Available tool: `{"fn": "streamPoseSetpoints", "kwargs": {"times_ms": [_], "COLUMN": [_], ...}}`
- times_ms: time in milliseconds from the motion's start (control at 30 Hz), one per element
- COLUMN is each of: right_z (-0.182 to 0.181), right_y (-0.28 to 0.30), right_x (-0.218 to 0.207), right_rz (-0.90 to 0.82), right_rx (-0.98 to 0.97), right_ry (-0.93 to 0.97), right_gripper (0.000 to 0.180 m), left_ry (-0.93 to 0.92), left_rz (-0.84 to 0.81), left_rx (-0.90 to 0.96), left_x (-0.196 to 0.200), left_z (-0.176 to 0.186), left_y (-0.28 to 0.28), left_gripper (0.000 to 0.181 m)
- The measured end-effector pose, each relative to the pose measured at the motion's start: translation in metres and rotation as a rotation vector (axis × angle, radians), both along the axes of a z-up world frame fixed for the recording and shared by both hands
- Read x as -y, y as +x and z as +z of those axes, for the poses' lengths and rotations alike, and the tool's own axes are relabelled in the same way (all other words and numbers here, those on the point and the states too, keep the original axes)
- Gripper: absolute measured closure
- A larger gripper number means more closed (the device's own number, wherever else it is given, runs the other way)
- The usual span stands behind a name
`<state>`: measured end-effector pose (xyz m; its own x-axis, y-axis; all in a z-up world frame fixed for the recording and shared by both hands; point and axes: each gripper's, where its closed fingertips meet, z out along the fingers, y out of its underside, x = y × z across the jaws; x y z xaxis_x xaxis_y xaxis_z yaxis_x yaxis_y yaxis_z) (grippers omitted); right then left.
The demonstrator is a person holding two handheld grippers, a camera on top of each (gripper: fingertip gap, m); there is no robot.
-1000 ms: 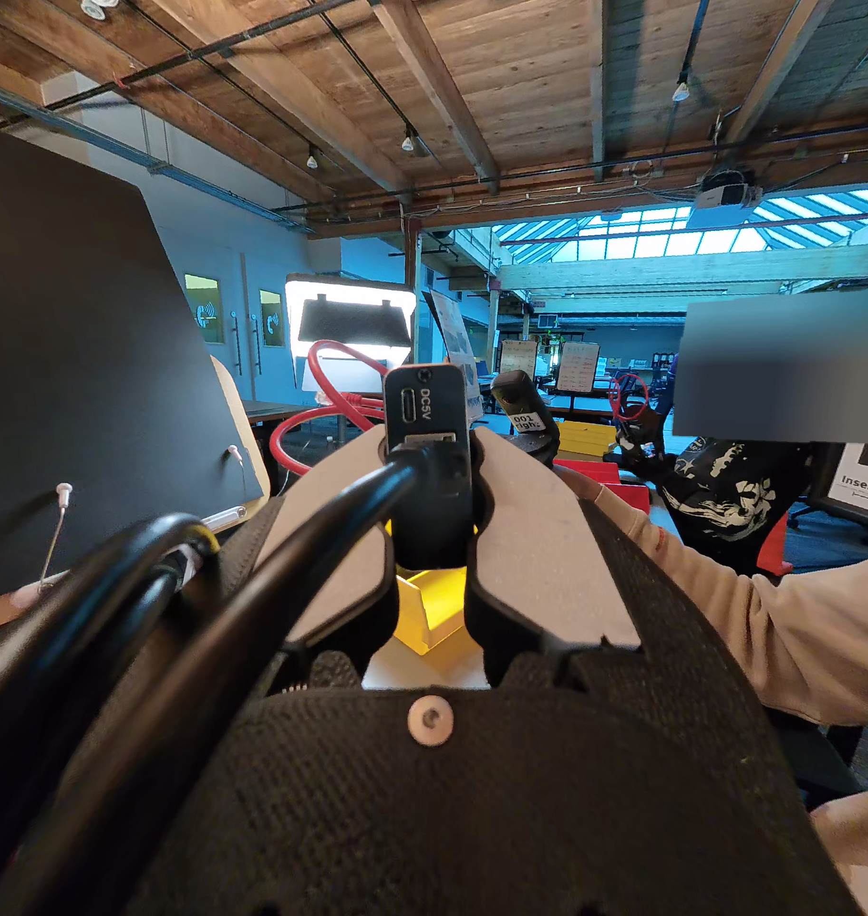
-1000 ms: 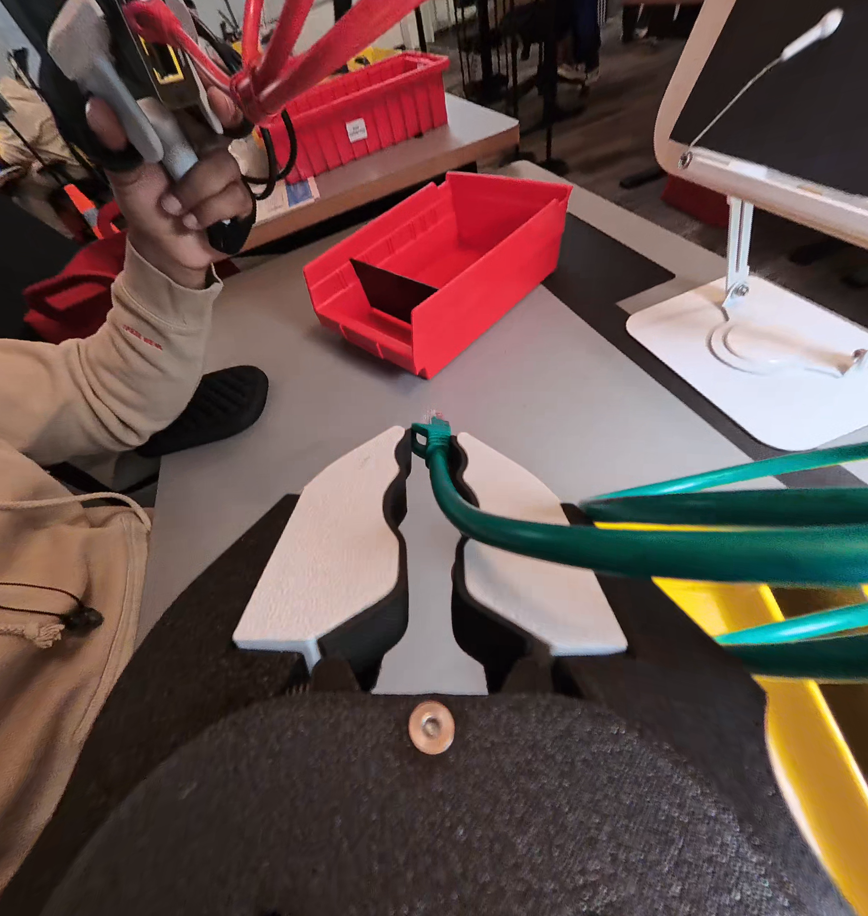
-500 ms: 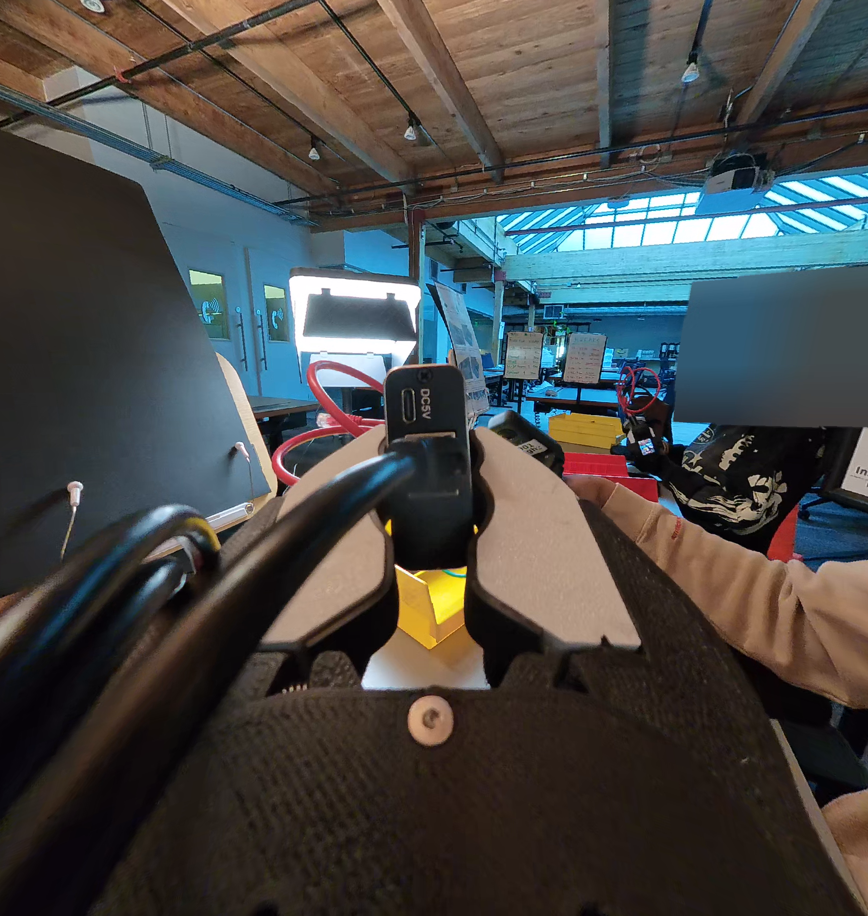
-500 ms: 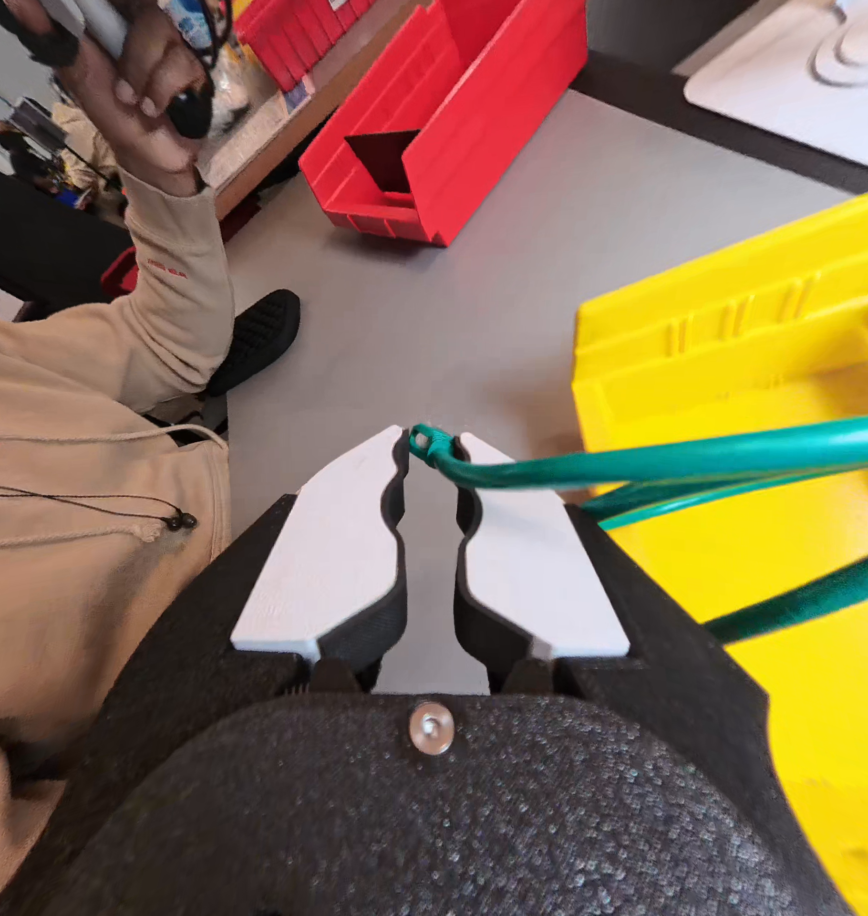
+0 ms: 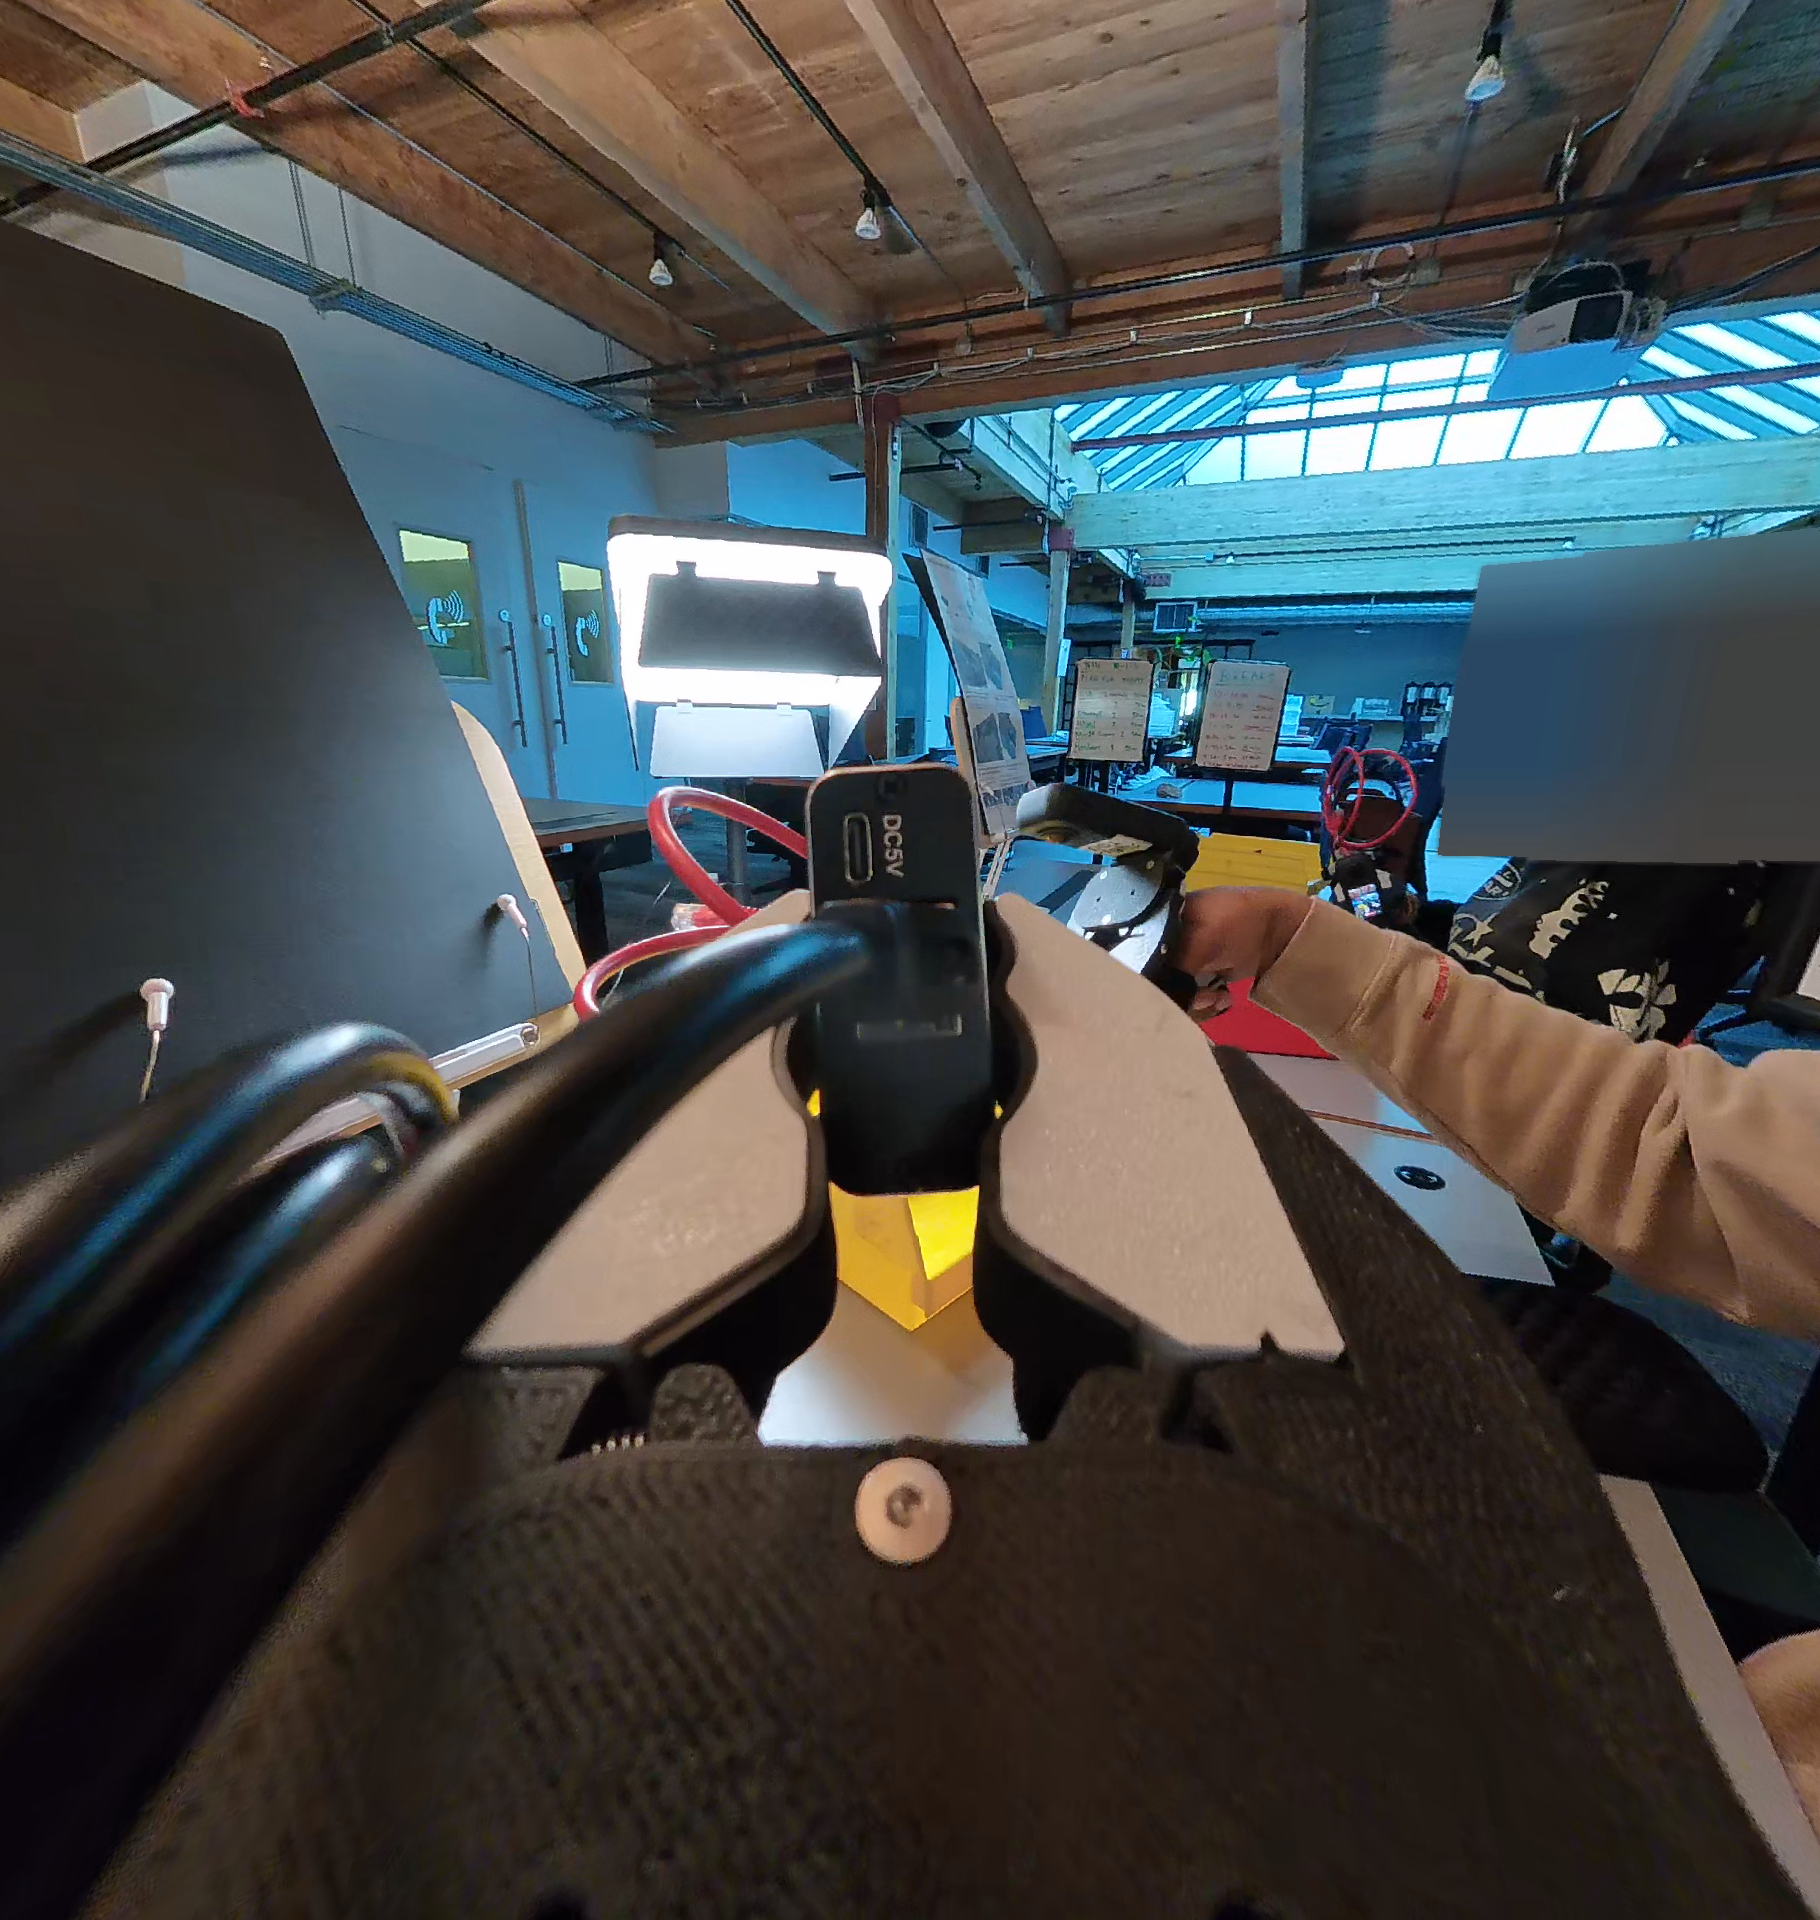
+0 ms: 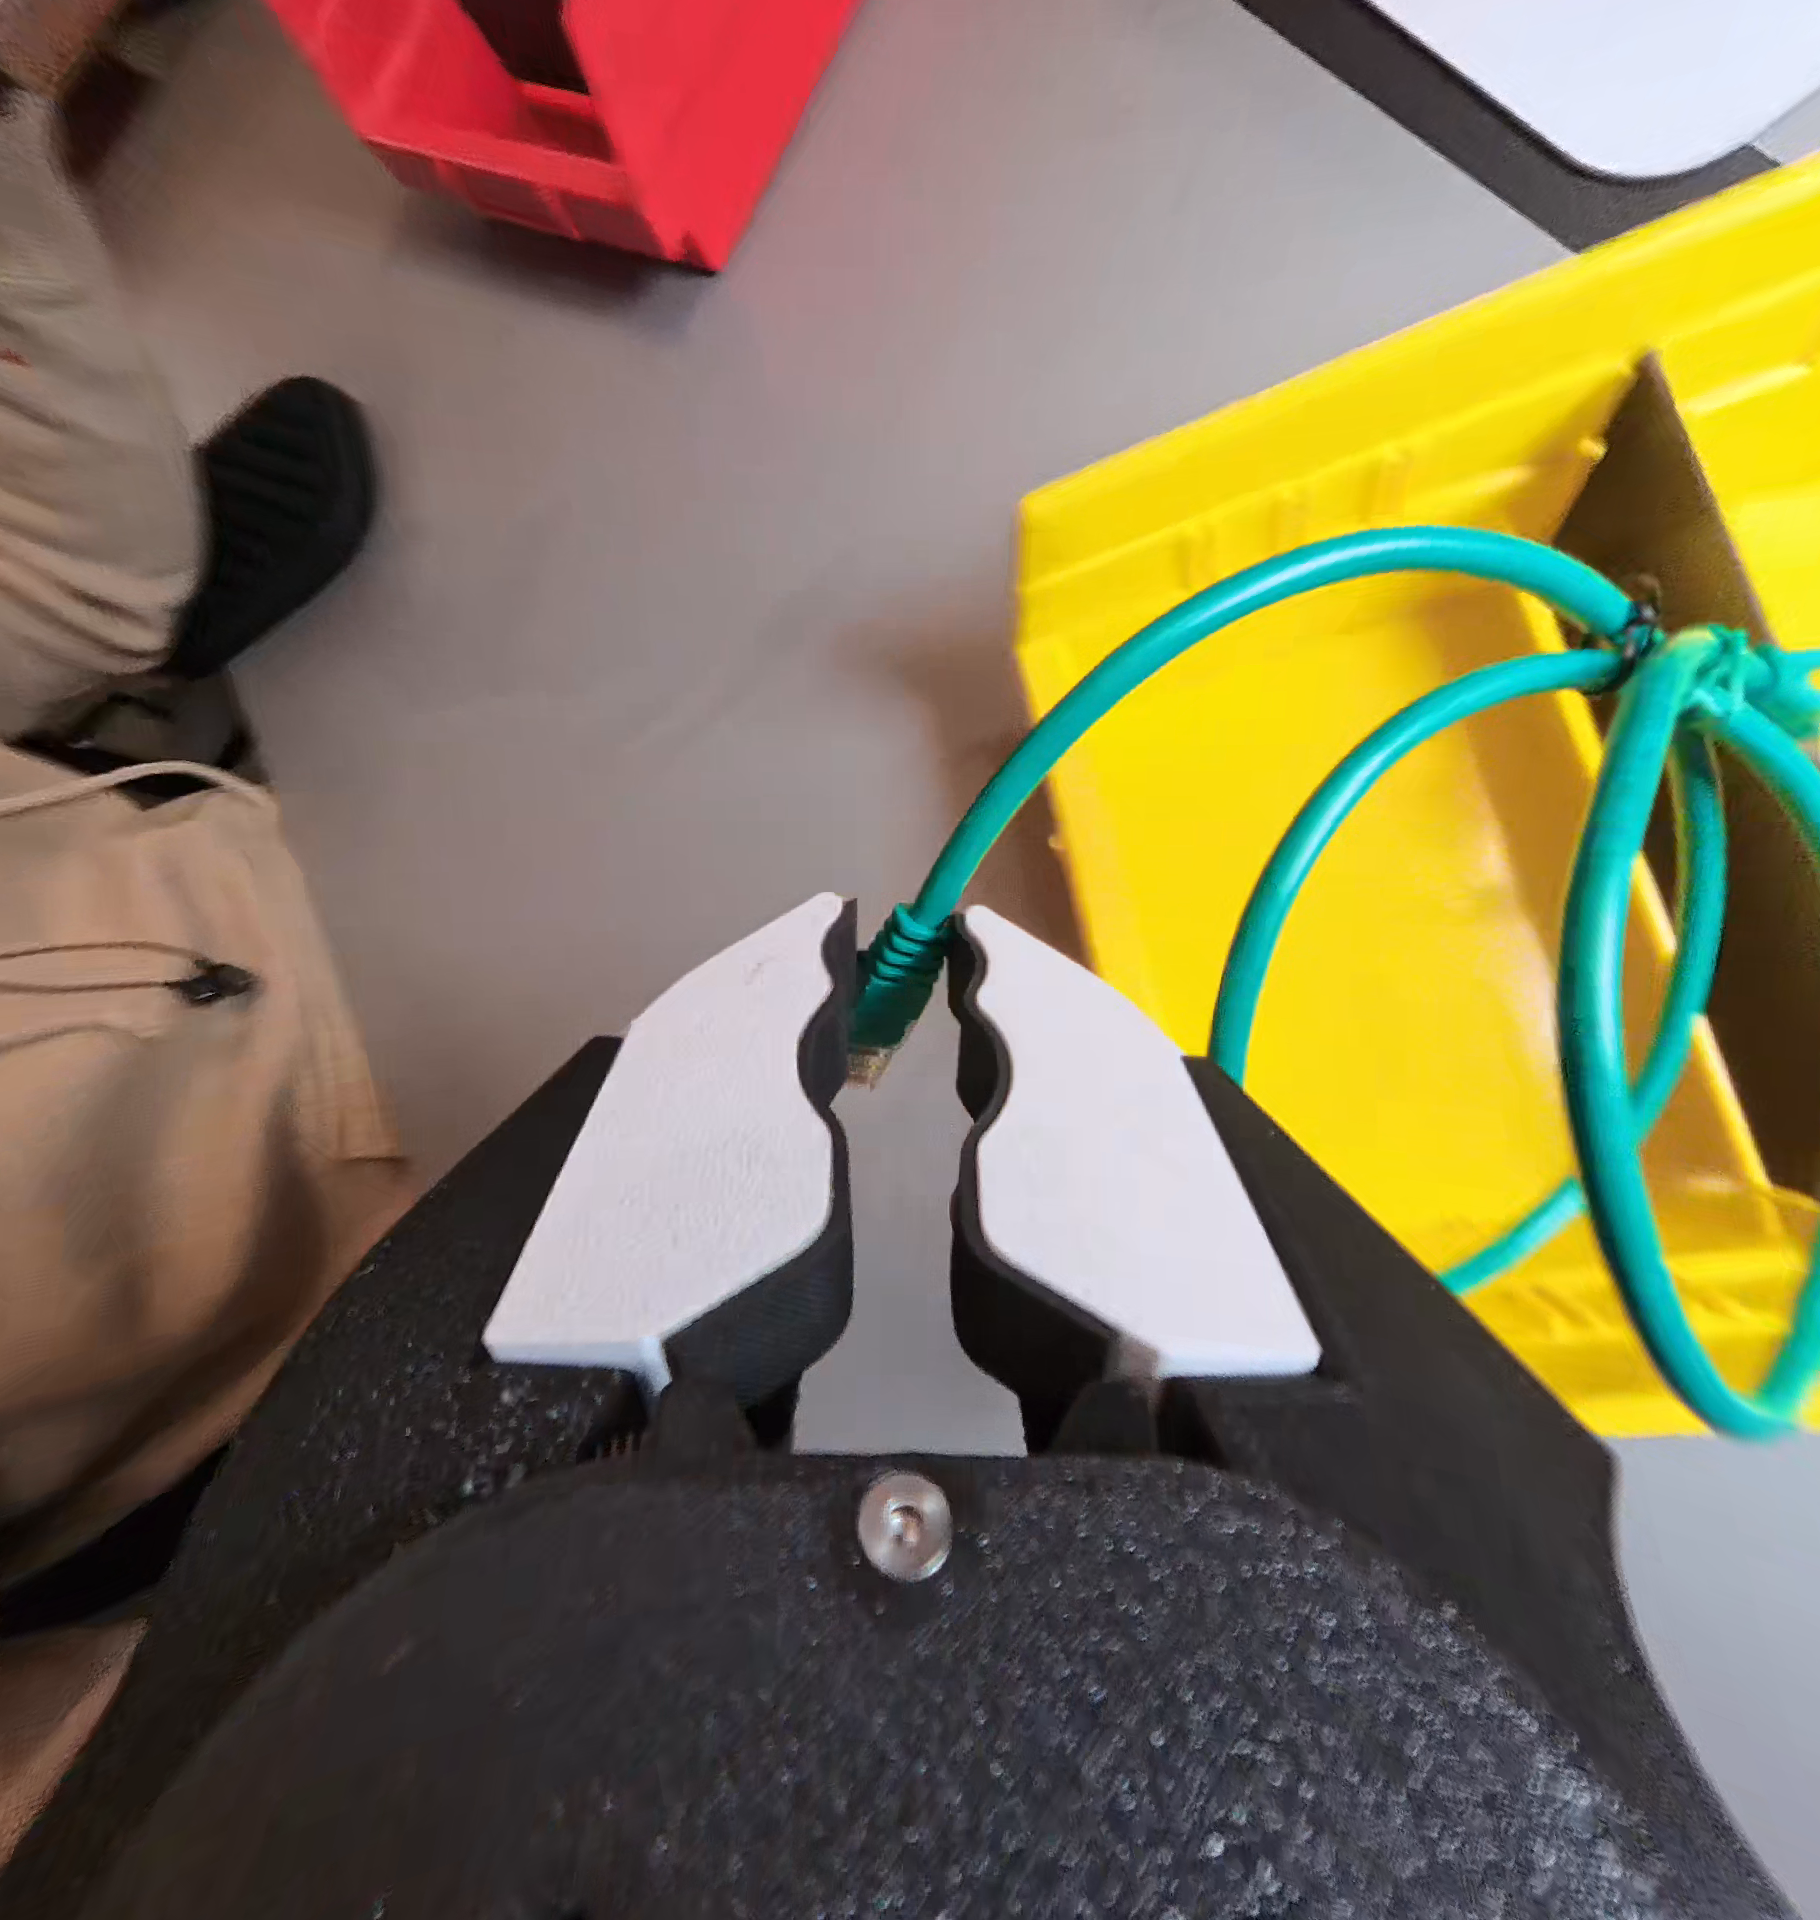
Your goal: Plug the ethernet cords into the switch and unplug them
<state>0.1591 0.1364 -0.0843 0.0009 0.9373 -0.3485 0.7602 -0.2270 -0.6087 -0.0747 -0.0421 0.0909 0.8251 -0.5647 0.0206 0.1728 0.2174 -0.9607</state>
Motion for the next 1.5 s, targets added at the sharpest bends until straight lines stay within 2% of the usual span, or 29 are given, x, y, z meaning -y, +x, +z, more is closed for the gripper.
{"fn": "streamPoseSetpoints", "kwargs": {"times_ms": [100, 233, 367, 533, 600, 667, 767, 900, 1033, 1100, 1233, 1333, 1400, 1500], "right_z": [0.023, 0.042, 0.034, 0.028, 0.026, 0.02, 0.001, -0.016, 0.001, 0.01, 0.031, 0.058, 0.079, 0.099], "right_y": [0.0, 0.003, 0.007, 0.009, 0.01, 0.008, 0.008, 0.025, 0.029, 0.023, 0.003, -0.026, -0.053, -0.093], "right_x": [0.016, 0.016, 0.005, 0.01, 0.012, 0.001, -0.043, -0.12, -0.162, -0.163, -0.149, -0.116, -0.071, 0.029], "right_rz": [0.095, 0.109, 0.093, 0.191, 0.223, 0.175, 0.009, -0.229, -0.338, -0.345, -0.365, -0.339, -0.261, -0.026], "right_rx": [-0.084, -0.125, -0.089, -0.103, -0.096, -0.066, 0.032, 0.241, 0.283, 0.252, 0.11, -0.096, -0.292, -0.548], "right_ry": [-0.05, -0.049, -0.096, -0.221, -0.218, -0.185, -0.018, 0.392, 0.758, 0.82, 0.845, 0.812, 0.727, 0.468], "right_gripper": [0.164, 0.164, 0.164, 0.163, 0.162, 0.16, 0.165, 0.163, 0.158, 0.154, 0.149, 0.148, 0.149, 0.153], "left_ry": [0.002, 0.001, -0.007, -0.013, -0.013, -0.016, -0.029, -0.037, -0.042, -0.043, -0.043, -0.036, -0.035, -0.02], "left_rz": [0.002, 0.003, -0.002, -0.007, -0.006, -0.005, -0.011, -0.014, -0.013, -0.015, -0.026, -0.032, -0.033, -0.028], "left_rx": [0.001, 0.003, 0.001, -0.016, -0.022, -0.019, -0.009, -0.025, -0.034, -0.03, -0.024, -0.018, -0.006, 0.043], "left_x": [0.001, 0.0, -0.002, -0.002, -0.003, -0.005, -0.008, -0.01, -0.011, -0.012, -0.012, -0.011, -0.012, -0.013], "left_z": [0.001, 0.0, -0.002, -0.004, -0.005, -0.006, -0.01, -0.013, -0.015, -0.015, -0.015, -0.015, -0.014, -0.012], "left_y": [-0.001, -0.002, -0.001, 0.003, 0.003, 0.002, 0.002, 0.006, 0.008, 0.008, 0.01, 0.011, 0.012, 0.01], "left_gripper": [0.153, 0.153, 0.157, 0.155, 0.155, 0.155, 0.155, 0.154, 0.154, 0.154, 0.154, 0.154, 0.154, 0.154]}}
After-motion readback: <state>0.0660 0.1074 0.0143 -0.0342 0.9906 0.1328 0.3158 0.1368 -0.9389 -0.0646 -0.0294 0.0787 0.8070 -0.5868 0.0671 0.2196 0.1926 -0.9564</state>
